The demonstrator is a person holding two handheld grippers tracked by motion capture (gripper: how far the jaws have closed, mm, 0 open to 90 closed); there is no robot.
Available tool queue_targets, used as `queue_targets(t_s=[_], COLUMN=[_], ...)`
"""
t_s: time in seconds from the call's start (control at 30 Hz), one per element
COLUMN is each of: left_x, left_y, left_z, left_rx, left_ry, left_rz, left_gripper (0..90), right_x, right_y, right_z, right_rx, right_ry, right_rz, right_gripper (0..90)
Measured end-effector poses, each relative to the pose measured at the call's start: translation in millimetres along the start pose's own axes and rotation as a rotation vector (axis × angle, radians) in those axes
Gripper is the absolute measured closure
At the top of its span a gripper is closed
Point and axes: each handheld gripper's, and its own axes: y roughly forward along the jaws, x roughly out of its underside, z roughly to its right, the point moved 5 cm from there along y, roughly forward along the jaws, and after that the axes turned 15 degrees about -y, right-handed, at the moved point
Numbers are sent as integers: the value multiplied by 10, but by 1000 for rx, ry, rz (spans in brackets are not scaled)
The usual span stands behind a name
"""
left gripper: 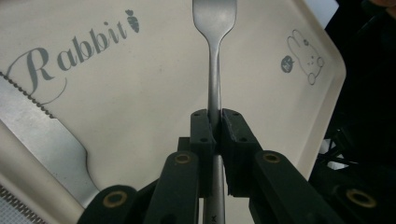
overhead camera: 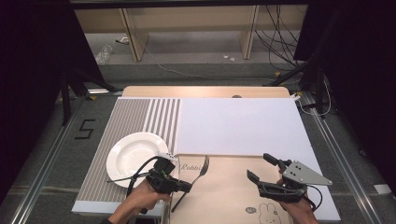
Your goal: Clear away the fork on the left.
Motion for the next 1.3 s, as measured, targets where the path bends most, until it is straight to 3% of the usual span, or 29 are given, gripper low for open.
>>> queue_targets(t_s=[0.43, 0.83, 1.3], left_x=[82, 154, 231], left_y=[75, 191, 300], left_z=[2, 7, -18], left_rx=[-40, -82, -120], left_ry=[14, -14, -14], left_rz=[-27, -61, -106], left_gripper=[835, 834, 832], right_x=[-12, -15, -13], right_y=[-19, -14, -7], right_z=[0, -10, -21], right_rx=[2, 0, -5], right_ry=[-1, -3, -8], right_rz=[6, 5, 2], right_gripper=[217, 217, 217])
